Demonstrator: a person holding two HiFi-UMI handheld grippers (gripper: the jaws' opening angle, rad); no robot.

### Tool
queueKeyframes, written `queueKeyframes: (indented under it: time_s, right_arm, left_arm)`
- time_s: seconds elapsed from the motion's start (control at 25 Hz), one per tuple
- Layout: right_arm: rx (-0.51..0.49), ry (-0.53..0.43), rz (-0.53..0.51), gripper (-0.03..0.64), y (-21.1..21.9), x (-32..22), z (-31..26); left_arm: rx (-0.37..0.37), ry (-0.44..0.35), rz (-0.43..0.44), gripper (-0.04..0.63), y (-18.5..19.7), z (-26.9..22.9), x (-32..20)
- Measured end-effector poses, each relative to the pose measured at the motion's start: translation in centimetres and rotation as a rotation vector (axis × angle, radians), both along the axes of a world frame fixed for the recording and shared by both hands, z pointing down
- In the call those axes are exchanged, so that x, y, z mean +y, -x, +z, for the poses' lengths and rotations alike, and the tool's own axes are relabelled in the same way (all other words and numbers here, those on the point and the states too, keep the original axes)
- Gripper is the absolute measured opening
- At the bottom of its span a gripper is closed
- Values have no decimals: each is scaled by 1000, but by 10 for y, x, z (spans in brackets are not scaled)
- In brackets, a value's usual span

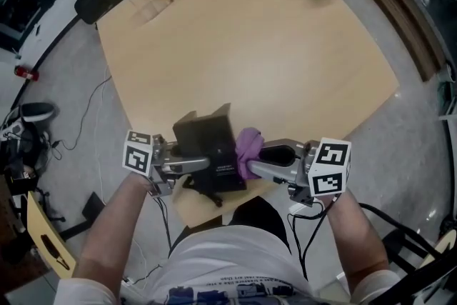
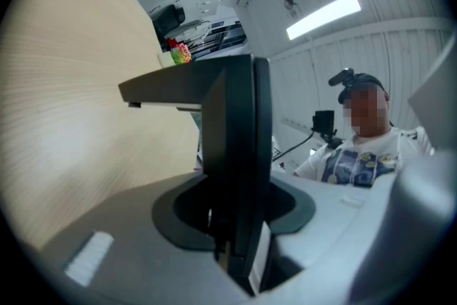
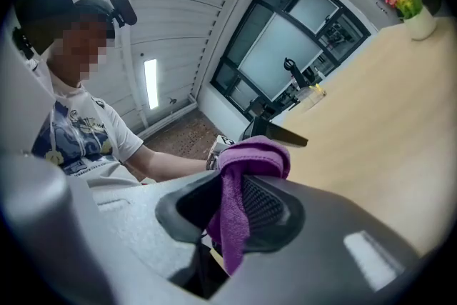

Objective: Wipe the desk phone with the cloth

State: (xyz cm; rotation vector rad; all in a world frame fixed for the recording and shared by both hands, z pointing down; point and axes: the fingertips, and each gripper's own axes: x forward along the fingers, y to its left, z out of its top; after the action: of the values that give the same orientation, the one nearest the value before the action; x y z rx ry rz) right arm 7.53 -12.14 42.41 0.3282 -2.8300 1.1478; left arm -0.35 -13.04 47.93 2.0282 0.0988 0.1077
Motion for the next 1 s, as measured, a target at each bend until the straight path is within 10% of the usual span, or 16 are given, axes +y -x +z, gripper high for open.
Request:
queueKeyframes:
  time_s: [0.52, 1.0]
  right_arm:
    - [85, 144, -62, 91, -14, 80, 53]
    - [139, 91, -64, 91, -33, 100, 47]
  left_arm:
    - [-20, -9, -12, 179, -2, 7, -17]
    - [-130, -7, 9, 179, -15, 47, -42]
